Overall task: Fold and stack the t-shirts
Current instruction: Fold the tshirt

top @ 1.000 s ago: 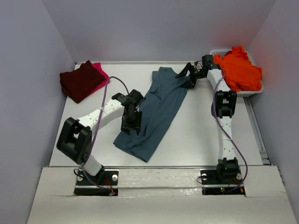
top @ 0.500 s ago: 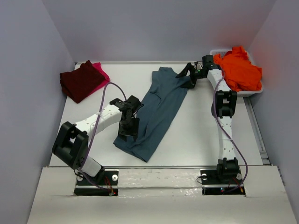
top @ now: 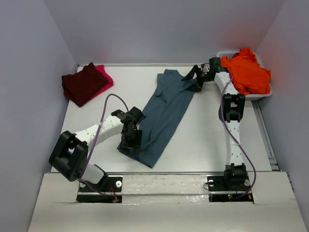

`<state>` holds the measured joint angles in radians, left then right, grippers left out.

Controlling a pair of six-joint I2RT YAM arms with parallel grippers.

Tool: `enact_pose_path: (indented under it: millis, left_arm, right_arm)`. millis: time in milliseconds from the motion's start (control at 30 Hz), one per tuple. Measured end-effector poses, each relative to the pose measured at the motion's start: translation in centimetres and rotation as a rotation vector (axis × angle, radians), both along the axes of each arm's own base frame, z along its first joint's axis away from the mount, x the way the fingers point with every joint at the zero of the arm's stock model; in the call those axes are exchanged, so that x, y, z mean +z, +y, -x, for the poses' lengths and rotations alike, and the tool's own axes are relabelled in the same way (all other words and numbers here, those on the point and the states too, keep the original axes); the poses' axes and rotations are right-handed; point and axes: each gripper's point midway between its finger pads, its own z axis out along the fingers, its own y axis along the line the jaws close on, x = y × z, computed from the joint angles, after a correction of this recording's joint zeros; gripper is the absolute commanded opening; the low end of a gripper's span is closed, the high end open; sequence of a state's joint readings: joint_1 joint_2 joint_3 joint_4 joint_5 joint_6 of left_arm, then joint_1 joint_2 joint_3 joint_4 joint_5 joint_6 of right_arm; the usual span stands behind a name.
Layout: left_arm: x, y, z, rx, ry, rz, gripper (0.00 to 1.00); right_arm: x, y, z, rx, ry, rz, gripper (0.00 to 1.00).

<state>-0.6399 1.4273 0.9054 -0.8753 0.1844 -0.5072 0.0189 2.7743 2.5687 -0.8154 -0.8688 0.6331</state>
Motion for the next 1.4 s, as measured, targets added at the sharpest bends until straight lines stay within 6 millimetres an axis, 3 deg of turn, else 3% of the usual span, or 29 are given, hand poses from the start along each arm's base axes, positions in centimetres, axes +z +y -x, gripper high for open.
enact_pose_path:
  millis: [433,867,1067,1200,1400]
  left_arm:
    - [-2.0,0.0,-1.0,-0.015,0.011,-0.059,0.58]
    - [-2.2,-0.3,-3.5,-0.030,-0.066,-0.122,0.57]
    - [-2.6,-0.4,-3.6,-0.032,-0.060,-0.128,0.47]
    - [-2.7,-0.7,-3.5,-0.042,-0.062,-0.122,0.28]
    - [-2.7,-0.9,-3.3,-0.043,-0.056,-0.114,0.09]
  right_arm:
    - [-0.1,0.0,0.0,0.006,-0.004,-0.013,0.88]
    - [-0.1,0.0,0.0,0.009,-0.006,-0.022,0.88]
    - [-0.1,0.0,0.0,0.009,-0.006,-0.022,0.88]
    - [-0.1,0.0,0.0,0.009,-0.006,-0.022,0.88]
    - [-0.1,0.0,0.0,0.009,-0.006,-0.022,0.88]
